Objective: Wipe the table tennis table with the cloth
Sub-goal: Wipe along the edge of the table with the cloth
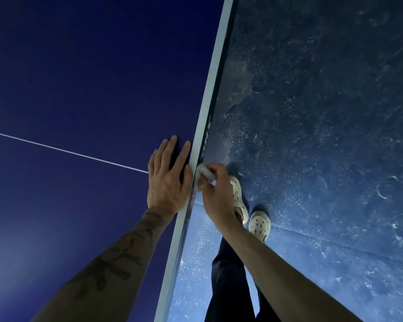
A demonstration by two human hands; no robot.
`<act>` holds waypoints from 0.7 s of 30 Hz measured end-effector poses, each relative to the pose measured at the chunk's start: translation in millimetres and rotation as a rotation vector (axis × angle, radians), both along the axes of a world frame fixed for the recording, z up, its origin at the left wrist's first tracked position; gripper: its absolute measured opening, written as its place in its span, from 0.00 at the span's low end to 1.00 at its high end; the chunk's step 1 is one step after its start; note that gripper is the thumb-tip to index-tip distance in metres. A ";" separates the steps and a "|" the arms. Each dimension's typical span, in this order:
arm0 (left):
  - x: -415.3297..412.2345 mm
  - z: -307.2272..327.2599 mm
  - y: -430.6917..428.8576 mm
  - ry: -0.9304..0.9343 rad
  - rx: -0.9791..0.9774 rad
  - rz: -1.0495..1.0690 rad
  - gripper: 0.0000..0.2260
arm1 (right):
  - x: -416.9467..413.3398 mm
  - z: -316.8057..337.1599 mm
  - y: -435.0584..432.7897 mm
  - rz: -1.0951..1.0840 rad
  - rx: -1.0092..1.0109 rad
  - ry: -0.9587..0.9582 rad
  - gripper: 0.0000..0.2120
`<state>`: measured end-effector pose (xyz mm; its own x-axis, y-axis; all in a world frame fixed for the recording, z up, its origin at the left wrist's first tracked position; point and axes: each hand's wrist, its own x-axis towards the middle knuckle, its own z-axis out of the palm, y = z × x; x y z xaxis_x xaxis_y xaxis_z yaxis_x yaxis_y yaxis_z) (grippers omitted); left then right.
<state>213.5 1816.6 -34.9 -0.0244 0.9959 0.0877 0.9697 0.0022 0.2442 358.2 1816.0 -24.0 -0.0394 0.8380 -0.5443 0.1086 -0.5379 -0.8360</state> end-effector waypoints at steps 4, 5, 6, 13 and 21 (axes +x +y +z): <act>2.6 6.4 0.6 -0.007 -0.033 0.012 0.22 | 1.8 3.9 40.4 -0.002 0.014 -0.048 0.10; 3.2 9.7 2.1 -0.012 -0.049 0.019 0.22 | 2.0 5.1 62.9 -0.015 0.017 -0.066 0.09; 3.5 13.7 5.6 -0.019 -0.063 0.023 0.22 | 2.5 6.8 86.9 -0.024 0.024 -0.079 0.09; -3.2 30.8 88.1 -0.029 -0.120 -0.038 0.21 | 1.5 13.1 136.0 -0.097 -0.006 -0.116 0.08; 15.6 26.2 190.4 -0.060 -0.129 -0.048 0.22 | 9.9 7.9 143.8 -0.079 -0.032 -0.026 0.09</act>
<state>229.1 2006.9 -8.7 0.0226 0.9989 -0.0413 0.9532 -0.0091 0.3021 368.1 1959.8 -16.1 0.0405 0.8198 -0.5712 0.0860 -0.5724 -0.8155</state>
